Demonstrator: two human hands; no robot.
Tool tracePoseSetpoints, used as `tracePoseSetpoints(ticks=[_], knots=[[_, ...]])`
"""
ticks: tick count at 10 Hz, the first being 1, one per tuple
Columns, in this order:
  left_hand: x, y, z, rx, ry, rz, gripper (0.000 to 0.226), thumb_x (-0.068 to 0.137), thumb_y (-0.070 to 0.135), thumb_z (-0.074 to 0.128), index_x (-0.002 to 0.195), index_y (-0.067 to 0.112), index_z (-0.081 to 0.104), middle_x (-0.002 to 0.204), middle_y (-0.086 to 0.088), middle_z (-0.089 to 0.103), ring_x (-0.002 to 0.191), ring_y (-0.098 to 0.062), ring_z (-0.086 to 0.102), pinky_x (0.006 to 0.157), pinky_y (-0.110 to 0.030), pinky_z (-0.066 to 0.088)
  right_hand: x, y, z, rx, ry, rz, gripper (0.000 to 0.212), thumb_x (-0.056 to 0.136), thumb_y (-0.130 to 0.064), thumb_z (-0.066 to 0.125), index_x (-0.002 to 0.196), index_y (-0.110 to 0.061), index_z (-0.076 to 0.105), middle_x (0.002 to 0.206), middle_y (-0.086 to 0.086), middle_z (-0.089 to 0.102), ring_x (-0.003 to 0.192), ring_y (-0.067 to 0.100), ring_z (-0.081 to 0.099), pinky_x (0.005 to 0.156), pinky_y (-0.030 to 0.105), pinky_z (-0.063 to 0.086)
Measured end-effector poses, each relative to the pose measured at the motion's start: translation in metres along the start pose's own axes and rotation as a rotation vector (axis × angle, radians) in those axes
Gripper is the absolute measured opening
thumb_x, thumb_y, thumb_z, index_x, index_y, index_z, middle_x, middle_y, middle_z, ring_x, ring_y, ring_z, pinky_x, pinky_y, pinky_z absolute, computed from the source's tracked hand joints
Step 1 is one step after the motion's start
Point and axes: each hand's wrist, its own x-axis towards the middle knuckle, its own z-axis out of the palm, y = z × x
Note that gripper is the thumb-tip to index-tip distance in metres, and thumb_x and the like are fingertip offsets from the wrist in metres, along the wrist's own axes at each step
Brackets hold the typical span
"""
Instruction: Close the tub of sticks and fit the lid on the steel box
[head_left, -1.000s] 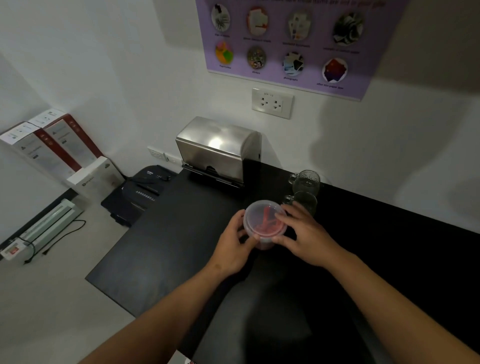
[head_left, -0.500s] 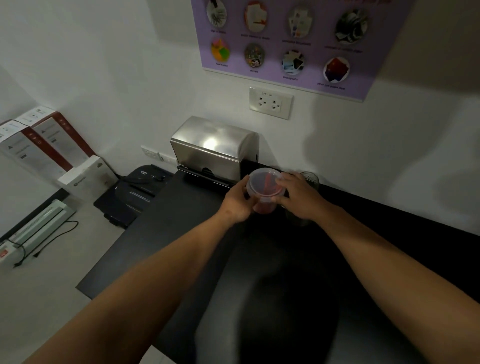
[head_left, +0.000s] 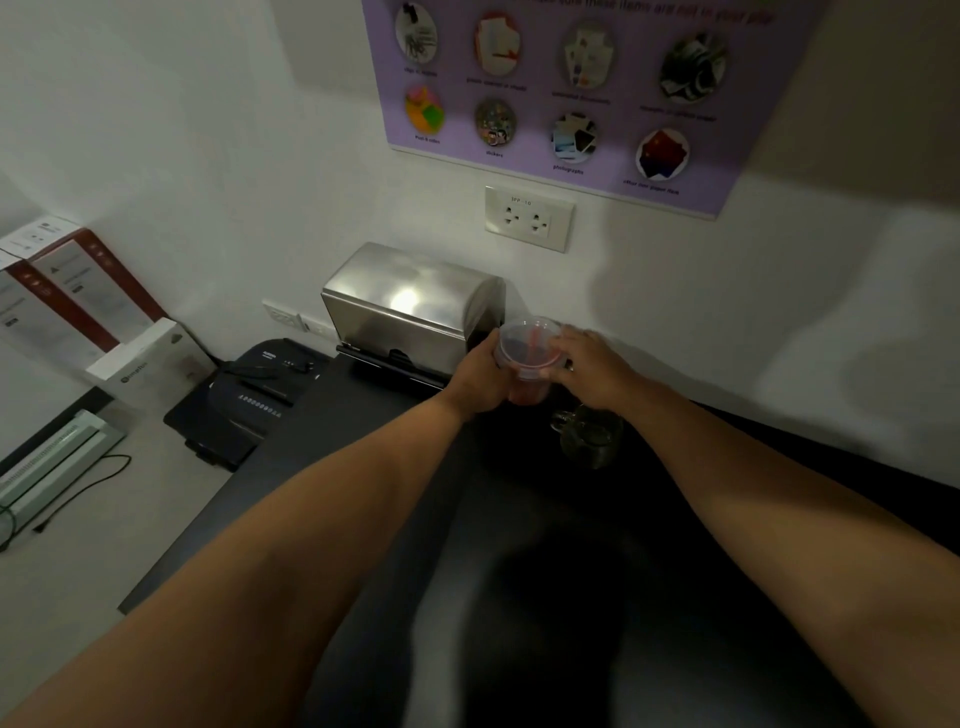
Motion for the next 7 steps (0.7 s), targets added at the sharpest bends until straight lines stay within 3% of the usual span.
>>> tracePoseSetpoints(ticks=[2, 4, 5, 6, 7], knots=[[0.010, 0.002, 0.004, -0.026, 0.002, -0.023, 0.047, 0.099, -0.009, 0.059, 0.145, -0.006, 0.050, 0.139, -0.025, 0.063, 0.118, -0.018, 0.056, 0.077, 0.007, 0.039, 0.004, 0.003, -0.001, 0.026, 0.030, -0.009, 0.051, 0.089, -0.025, 0.080, 0.133, -0.005, 0.066, 0.140, 0.018, 0.060, 0.127, 0.039, 0.055, 0.110, 0.048, 0.041], [0.010, -0.003, 0.006, 0.028, -0.002, -0.078, 0.065, 0.093, 0.003, 0.072, 0.153, 0.001, 0.044, 0.145, -0.022, 0.061, 0.131, -0.036, 0.060, 0.065, 0.010, 0.033, 0.001, -0.005, 0.003, 0.059, 0.047, 0.016, 0.063, 0.092, -0.028, 0.076, 0.146, -0.007, 0.053, 0.144, 0.017, 0.054, 0.131, 0.035, 0.049, 0.111, 0.045, 0.039], [-0.003, -0.002, 0.000, 0.057, -0.017, -0.091, 0.049, 0.101, 0.013, 0.065, 0.147, 0.005, 0.048, 0.137, -0.020, 0.065, 0.127, -0.035, 0.063, 0.084, -0.010, 0.046, -0.006, -0.013, 0.003, 0.141, 0.111, 0.011, 0.065, 0.090, -0.029, 0.078, 0.145, -0.008, 0.051, 0.139, 0.016, 0.057, 0.126, 0.031, 0.053, 0.107, 0.045, 0.043], [-0.015, -0.008, -0.008, 0.069, -0.061, -0.085, 0.038, 0.108, 0.025, 0.054, 0.142, 0.008, 0.049, 0.135, -0.019, 0.066, 0.126, -0.037, 0.063, 0.095, -0.033, 0.049, -0.011, -0.023, -0.001, 0.128, 0.154, 0.023, 0.062, 0.094, -0.030, 0.073, 0.147, -0.007, 0.050, 0.139, 0.015, 0.057, 0.127, 0.031, 0.055, 0.106, 0.046, 0.045], [-0.035, -0.005, -0.026, 0.093, 0.019, -0.074, 0.049, 0.111, 0.036, 0.046, 0.150, 0.007, 0.048, 0.142, -0.017, 0.064, 0.133, -0.033, 0.059, 0.095, -0.024, 0.042, -0.017, -0.037, -0.005, 0.111, 0.169, -0.004, 0.065, 0.097, -0.037, 0.069, 0.150, -0.006, 0.047, 0.147, 0.013, 0.054, 0.133, 0.031, 0.051, 0.108, 0.039, 0.042]])
